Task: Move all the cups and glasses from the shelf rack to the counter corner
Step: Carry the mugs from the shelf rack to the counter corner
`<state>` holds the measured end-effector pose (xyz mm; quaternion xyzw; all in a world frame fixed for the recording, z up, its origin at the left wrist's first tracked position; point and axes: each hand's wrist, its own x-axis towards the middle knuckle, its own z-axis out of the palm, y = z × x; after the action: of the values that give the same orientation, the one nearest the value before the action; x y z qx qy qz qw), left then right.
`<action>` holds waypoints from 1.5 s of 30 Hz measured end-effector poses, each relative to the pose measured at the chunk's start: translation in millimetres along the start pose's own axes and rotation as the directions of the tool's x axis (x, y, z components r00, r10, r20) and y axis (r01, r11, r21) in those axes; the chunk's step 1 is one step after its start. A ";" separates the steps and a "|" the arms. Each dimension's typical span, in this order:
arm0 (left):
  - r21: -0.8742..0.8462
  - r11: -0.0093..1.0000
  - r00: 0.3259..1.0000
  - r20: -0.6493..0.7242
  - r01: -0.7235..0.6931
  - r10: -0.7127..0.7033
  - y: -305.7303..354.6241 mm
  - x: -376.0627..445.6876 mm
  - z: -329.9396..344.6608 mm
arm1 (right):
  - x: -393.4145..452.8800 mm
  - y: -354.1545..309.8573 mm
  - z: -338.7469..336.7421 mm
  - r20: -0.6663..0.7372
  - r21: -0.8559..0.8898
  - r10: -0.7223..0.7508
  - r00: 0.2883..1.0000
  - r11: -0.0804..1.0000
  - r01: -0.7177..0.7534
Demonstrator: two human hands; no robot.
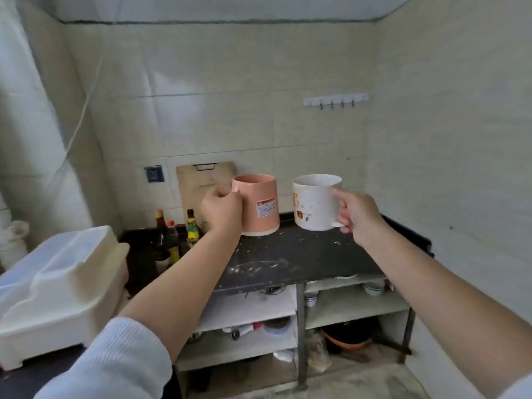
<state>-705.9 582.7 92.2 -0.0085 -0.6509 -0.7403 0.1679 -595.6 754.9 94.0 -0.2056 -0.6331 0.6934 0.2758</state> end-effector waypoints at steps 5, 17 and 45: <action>0.013 1.000 0.979 0.201 0.025 -0.027 -44.0 42.4 127.0 | 84.5 6.8 -45.0 -0.210 0.013 0.003 0.978 1.000 0.000; 0.123 0.983 0.898 0.404 0.136 -0.174 -155.9 59.7 383.3 | 288.6 59.5 -181.7 -0.351 0.013 0.115 0.929 0.993 -0.118; 0.597 0.774 0.807 0.340 0.211 -0.482 -443.3 213.5 740.1 | 746.5 269.0 -261.6 -0.308 -0.037 0.558 0.771 0.802 -0.596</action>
<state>-1174.9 1290.1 -171.6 -0.0184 -0.8397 -0.5229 -0.1454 -1032.4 1422.3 -154.7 -0.5045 -0.5376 0.6644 0.1224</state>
